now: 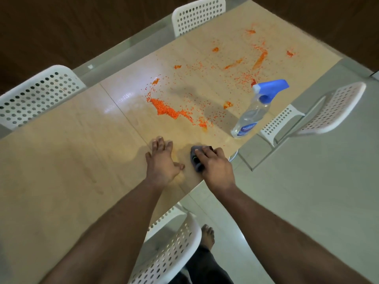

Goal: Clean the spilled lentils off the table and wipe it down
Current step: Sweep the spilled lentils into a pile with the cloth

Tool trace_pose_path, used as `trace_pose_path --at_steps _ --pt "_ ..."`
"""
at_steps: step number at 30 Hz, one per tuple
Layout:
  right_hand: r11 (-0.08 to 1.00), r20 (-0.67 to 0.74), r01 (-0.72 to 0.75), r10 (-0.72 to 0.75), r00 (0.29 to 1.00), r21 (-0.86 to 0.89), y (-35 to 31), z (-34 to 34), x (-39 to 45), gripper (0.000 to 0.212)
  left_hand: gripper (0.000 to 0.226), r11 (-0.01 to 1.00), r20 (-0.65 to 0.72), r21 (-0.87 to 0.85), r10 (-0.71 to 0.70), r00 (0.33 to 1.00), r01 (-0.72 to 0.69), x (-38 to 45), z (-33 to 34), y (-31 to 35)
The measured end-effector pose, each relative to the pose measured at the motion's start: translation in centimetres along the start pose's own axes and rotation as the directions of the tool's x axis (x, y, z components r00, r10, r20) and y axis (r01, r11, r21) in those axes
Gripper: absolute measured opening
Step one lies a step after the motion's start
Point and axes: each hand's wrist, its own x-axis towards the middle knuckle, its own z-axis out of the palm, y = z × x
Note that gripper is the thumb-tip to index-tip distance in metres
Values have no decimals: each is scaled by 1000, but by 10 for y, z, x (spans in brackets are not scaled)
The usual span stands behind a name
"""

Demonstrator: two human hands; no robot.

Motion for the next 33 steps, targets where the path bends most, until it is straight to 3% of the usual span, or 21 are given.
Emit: trace_pose_path --at_steps 9,13,15,17,21,24,26,30,33 --pt "1000 11 2 -2 1000 1 6 -9 59 52 109 998 -19 -32 -50 999 49 9 4 2" --pt "999 215 34 -32 976 -8 -13 -9 50 73 107 999 -32 -29 -40 999 39 7 5 1" --pt "998 253 3 -19 967 61 -14 -12 40 84 106 999 -31 -32 -35 999 34 5 5 2" --pt "978 179 -29 -9 984 209 -9 -19 26 82 107 999 -27 -14 -32 999 32 2 3 5" --pt "868 5 -197 219 976 456 16 -36 5 59 105 999 -10 24 -48 999 48 -1 -1 16" --pt "726 -11 -413 500 866 549 43 -49 7 53 110 997 -13 -52 -57 998 56 -3 0 28" --pt "624 20 -522 631 776 581 62 -57 14 52 128 995 -2 -66 -77 997 77 -4 2 37" --pt "476 71 -638 766 639 605 86 -70 38 72 156 991 35 -78 -108 994 110 -3 8 42" --pt "496 58 -592 734 677 635 100 -68 54 94 156 988 5 -80 -134 991 134 -3 14 45"
